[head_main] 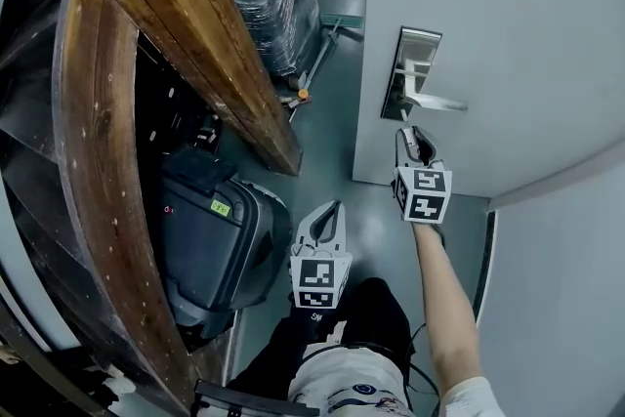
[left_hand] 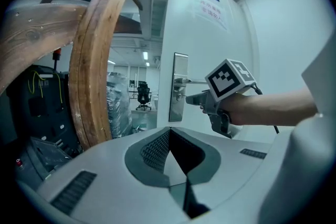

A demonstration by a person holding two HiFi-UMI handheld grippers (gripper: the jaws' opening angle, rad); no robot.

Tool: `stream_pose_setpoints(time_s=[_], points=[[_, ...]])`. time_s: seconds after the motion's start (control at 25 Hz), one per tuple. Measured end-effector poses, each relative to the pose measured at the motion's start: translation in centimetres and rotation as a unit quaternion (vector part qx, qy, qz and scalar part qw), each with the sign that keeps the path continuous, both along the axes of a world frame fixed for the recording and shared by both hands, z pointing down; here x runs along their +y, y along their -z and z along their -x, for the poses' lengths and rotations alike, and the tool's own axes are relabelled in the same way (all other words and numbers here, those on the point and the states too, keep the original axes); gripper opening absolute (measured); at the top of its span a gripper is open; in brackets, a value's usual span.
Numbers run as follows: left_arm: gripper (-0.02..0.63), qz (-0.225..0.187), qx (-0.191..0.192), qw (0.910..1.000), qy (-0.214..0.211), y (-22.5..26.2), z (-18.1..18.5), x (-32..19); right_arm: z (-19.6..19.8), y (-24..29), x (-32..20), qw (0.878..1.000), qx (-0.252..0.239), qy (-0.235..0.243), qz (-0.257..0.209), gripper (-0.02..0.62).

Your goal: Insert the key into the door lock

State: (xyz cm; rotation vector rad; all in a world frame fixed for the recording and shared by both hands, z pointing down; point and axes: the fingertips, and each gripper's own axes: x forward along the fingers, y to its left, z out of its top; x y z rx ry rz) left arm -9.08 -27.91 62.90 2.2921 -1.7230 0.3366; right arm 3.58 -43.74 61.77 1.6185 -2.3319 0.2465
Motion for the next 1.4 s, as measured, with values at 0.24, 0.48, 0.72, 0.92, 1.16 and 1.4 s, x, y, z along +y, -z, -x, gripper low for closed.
stream_pose_setpoints(time_s=[0.24,0.48,0.72,0.92,1.16,1.4], points=[[0.005,0.008,0.002,0.9999,0.005,-1.1,0.6,-0.9,-0.2,-0.2,-2.9,1.000,0.010,-0.006,-0.003,0.118],[0.005,0.011,0.003,0.9999,0.006,-1.6,0.6,-1.6,0.1,-0.9,-3.0,1.000,0.013,0.001,0.002,0.118],[0.005,0.012,0.003,0.9999,0.005,-1.9,0.4,-1.8,0.1,-0.9,-3.0,1.000,0.009,0.004,-0.004,0.118],[0.005,0.012,0.001,0.9999,0.007,-2.0,0.5,-1.8,-0.2,-0.9,-3.2,1.000,0.006,0.003,-0.007,0.118],[0.005,0.014,0.000,0.9998,0.014,-2.2,0.8,-1.7,-0.4,-1.2,-3.7,1.000,-0.003,-0.015,0.006,0.118],[0.005,0.018,0.004,0.9996,0.023,-2.1,1.6,-1.7,0.6,-0.7,-4.4,0.992,-0.027,-0.124,0.017,0.118]])
